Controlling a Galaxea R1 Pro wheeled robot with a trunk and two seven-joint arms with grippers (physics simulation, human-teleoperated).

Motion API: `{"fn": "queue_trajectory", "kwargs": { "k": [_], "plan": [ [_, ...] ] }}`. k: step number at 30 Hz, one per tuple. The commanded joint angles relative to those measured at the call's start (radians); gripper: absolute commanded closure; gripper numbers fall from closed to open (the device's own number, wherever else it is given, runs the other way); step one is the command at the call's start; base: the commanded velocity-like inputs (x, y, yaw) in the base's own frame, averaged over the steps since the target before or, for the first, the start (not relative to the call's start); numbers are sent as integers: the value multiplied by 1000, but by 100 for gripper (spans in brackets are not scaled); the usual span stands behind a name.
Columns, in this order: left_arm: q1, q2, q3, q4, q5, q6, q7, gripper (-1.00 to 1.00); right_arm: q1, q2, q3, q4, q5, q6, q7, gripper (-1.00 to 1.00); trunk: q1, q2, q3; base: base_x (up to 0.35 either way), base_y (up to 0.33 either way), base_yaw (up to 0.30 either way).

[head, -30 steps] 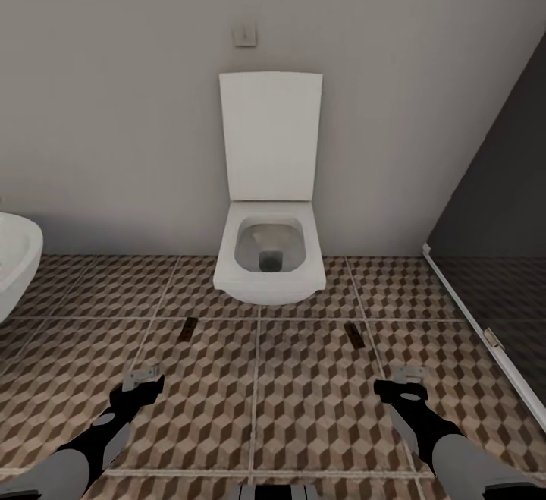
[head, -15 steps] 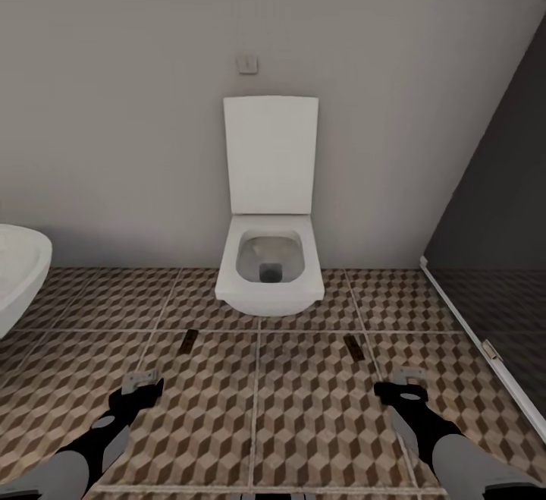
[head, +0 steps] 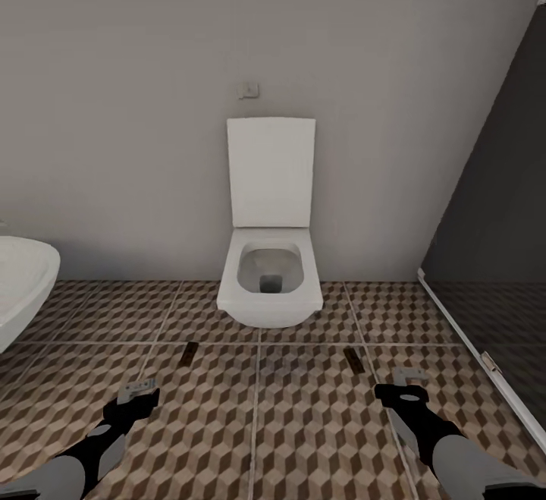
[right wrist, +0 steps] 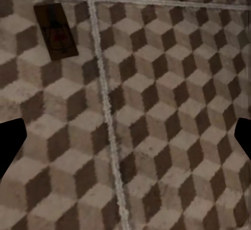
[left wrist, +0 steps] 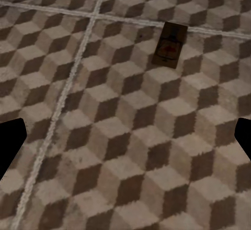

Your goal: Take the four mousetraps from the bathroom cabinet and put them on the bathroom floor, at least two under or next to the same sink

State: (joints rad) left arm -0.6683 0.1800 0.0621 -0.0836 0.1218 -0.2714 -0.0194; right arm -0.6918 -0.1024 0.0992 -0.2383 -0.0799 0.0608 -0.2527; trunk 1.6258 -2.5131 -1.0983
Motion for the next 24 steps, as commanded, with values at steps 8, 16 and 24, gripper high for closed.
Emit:
{"fn": "queue_trajectory", "kwargs": {
  "k": [8,16,24],
  "plan": [
    [-1,11,4,37,3,-3,-1,-100,0,-2,8,10,-8,7,-5,-100,-4,2,30,0,0,0],
    [-1,14,4,68,5,-2,0,-100,0,-5,8,67,-8,-2,-3,-100,-7,3,61,0,0,0],
    [1,16,5,77,10,0,2,-100,0,-7,7,113,-8,-7,0,-100,-11,5,92,0,0,0]
  ]
}}
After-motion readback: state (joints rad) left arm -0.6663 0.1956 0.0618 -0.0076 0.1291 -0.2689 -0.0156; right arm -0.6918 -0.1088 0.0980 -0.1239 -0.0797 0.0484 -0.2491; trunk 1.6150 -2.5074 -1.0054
